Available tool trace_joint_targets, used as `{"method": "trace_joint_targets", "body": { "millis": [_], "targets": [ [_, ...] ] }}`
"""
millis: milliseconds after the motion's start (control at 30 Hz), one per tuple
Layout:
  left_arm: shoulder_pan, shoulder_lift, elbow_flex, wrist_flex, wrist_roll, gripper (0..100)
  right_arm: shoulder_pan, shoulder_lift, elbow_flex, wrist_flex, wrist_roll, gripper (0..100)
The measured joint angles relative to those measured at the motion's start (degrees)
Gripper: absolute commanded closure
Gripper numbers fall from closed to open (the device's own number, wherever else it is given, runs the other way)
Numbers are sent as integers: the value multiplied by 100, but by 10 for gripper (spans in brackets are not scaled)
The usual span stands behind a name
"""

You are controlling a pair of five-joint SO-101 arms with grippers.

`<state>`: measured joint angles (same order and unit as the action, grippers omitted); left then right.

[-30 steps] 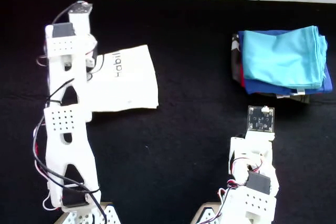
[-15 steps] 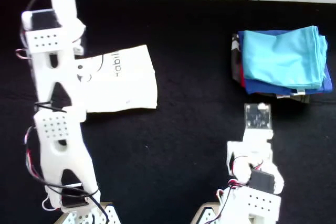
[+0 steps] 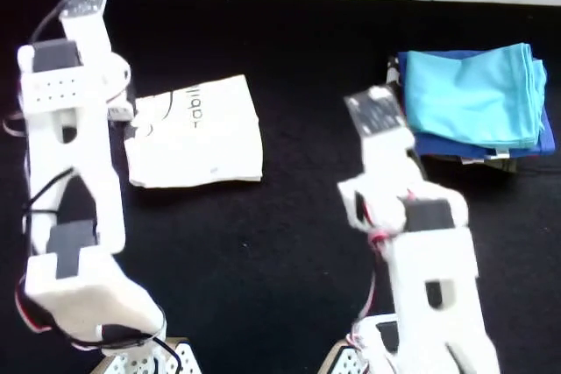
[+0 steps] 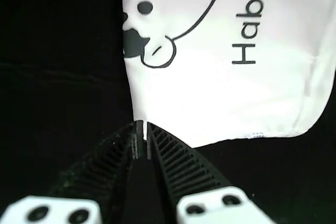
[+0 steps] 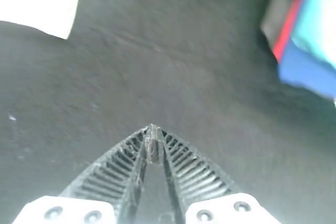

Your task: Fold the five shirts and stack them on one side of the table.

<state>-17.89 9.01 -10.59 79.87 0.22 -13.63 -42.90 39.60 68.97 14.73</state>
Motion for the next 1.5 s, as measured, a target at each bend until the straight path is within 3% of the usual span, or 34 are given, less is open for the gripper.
{"method": "trace_joint_targets", "body": {
  "millis": [100,267,433,600,733,1033,1500],
  "targets": [
    [-88,-475,1609,-1029,114,962,-413,1055,-932,0,-79,988],
    [-774,-1213,3956,-2796,141,962,-870,2848,-2611,123,-870,987],
    [-1204,-1433,5099,-3877,141,962,-1284,4589,-4334,563,-1732,839],
    [-1213,-1424,5178,-4123,141,962,-1679,6312,-6084,958,-1960,685],
    [-1213,-1160,5178,-4158,141,962,-1908,7569,-7499,1108,-2084,676],
    [-1099,-668,4879,-4202,141,962,-2145,9864,-10145,1108,-3640,674],
    [-1099,-668,4879,-4202,149,962,-2189,11174,-11138,730,-3727,688]
  ]
}}
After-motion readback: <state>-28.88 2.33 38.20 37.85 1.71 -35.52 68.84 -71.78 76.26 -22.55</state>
